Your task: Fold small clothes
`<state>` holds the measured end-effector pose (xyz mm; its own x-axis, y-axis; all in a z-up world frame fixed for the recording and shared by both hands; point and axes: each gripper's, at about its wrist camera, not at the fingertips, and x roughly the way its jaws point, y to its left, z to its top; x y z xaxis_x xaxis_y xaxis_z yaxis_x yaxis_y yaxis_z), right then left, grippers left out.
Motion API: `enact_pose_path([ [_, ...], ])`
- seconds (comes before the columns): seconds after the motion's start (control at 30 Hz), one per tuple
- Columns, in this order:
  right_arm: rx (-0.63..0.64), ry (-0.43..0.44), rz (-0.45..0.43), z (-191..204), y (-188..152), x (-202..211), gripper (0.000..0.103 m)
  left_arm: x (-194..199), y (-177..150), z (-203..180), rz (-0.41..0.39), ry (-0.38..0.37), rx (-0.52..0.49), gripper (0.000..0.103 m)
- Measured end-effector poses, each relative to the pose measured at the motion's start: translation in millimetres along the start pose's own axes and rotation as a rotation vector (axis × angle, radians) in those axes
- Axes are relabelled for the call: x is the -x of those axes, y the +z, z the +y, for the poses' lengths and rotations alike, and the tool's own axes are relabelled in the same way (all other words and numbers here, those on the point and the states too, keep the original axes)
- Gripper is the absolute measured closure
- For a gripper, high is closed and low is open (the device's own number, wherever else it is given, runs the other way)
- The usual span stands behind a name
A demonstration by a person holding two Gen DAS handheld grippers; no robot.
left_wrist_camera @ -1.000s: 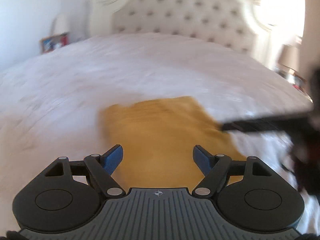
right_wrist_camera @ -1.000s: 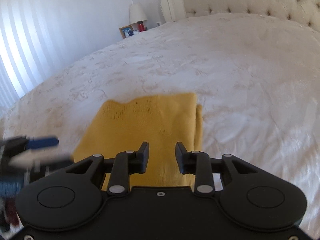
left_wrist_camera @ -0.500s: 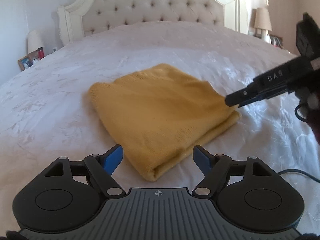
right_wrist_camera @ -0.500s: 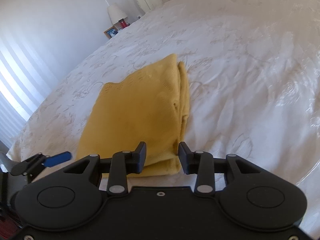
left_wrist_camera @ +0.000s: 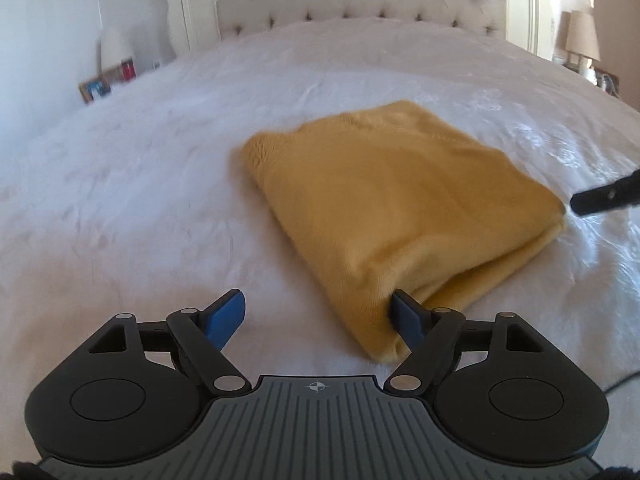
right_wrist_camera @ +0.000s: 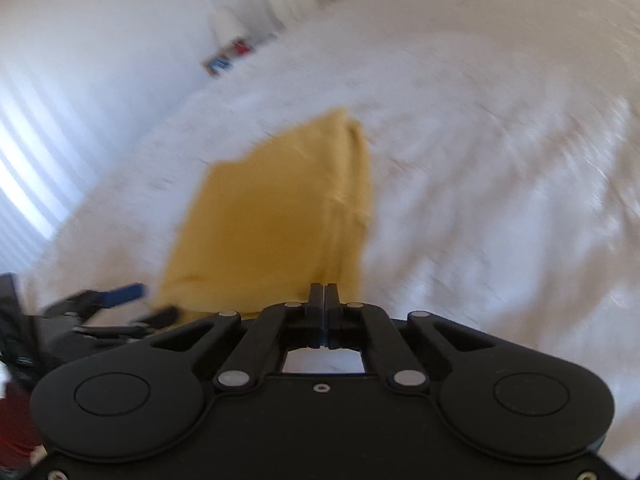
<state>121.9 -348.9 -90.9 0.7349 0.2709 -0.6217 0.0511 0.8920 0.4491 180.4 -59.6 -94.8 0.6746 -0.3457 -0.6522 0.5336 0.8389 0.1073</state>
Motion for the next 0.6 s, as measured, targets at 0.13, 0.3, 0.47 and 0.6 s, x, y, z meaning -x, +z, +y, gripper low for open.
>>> enact_pose_path([
  [0.13,0.044,-0.017,-0.058,5,2,10,0.088,9,-7,3,0.051,-0.052,-0.054,0.023],
  [0.3,0.161,-0.005,-0.105,34,18,5,0.085,32,8,13,-0.041,-0.073,-0.014,0.023],
  [0.47,0.217,-0.01,-0.074,48,18,-20,0.059,19,37,17,-0.089,-0.036,0.065,0.023],
  [0.6,0.281,-0.056,0.053,49,1,-42,0.062,-6,40,11,-0.032,-0.048,0.071,0.023],
])
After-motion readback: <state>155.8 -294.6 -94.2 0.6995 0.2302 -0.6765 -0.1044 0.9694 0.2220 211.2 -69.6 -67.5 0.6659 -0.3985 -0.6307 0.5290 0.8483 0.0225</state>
